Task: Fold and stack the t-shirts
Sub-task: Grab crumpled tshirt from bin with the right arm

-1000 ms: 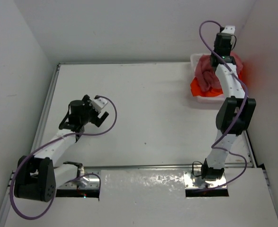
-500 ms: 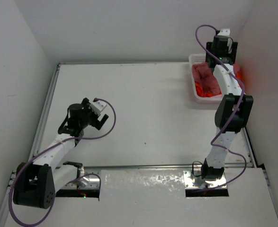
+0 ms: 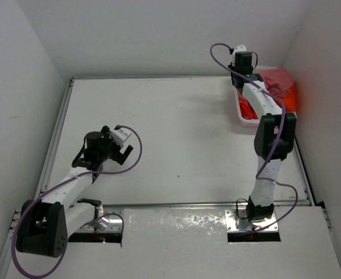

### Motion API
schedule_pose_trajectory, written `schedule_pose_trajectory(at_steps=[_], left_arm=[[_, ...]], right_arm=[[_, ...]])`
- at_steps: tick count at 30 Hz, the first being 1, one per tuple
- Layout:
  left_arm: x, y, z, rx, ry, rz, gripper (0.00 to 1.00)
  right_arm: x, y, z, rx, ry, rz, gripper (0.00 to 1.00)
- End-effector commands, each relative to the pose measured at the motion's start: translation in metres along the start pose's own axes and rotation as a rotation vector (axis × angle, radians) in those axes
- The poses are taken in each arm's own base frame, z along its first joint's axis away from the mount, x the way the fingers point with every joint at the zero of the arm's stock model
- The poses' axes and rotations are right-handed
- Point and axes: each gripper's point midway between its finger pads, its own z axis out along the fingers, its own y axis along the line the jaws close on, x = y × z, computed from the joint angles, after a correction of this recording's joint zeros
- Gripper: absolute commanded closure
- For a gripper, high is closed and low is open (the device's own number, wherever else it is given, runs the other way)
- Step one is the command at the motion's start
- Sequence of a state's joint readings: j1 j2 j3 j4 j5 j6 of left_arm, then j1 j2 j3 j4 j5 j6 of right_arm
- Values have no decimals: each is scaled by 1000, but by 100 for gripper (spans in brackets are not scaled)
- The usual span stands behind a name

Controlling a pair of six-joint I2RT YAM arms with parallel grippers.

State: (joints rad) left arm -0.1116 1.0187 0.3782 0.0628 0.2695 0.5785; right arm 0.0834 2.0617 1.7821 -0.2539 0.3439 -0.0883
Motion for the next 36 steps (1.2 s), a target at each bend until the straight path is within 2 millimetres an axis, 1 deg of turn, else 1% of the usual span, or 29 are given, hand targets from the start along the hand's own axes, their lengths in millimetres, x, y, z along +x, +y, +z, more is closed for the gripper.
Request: schedule_pose_trajectory(at_steps=[1,3,4,6,8,10,12,14,16,17,18,20,23,26,27,28,29,30,32,34,35,36], left_arm=[[-9,6,0,-30,-36,12,0],[-9,6,-1,-33,-38,16,0],[-8,6,0,-34,-36,17,0],[-6,5,0,-33,-33,19,0],[-5,5,0,-33,-31,20,0],[-4,4,0,-31,-27,17,0],[-3,4,0,-31,-24,18,0],[-2,4,1,-29,-21,17,0],[-3,5,1,-29,-21,20,0],[-3,5,2,-30,-22,21,0],[-5,6,2,-31,-24,23,0],[-5,7,2,-32,-25,28,0],[-5,7,2,-34,-23,32,0],[-4,8,2,-36,-19,35,0],[-4,7,2,-36,-19,35,0],[-4,8,2,-37,-18,36,0],[-5,8,2,-38,-20,36,0],[-5,8,2,-38,-21,37,0],[-5,9,2,-41,-21,37,0],[-5,8,1,-39,-22,39,0],[-5,8,1,-39,-22,37,0],[-5,8,1,-39,-24,38,0]], right_arm=[[11,-11,11,25,55,55,81],[15,-8,11,13,63,71,80],[22,-6,12,5,84,69,79],[30,-7,16,-1,108,72,73],[40,-2,19,-40,134,116,68],[51,-5,21,-37,163,141,64],[58,-10,24,-18,175,154,64],[63,-3,29,-40,181,168,65],[62,0,33,-51,175,173,71],[65,3,36,-63,181,171,73],[64,4,37,-66,177,174,75],[68,10,40,-85,185,171,75],[73,21,43,-138,191,170,72],[76,23,45,-143,197,176,83],[80,11,47,-116,205,192,98],[81,2,48,-86,206,200,100],[80,-2,47,-63,200,198,100],[70,-14,41,-21,173,191,100],[56,-26,34,11,127,179,100],[31,-46,20,61,81,151,100],[22,-52,15,79,64,144,100],[5,-63,1,101,26,151,100]])
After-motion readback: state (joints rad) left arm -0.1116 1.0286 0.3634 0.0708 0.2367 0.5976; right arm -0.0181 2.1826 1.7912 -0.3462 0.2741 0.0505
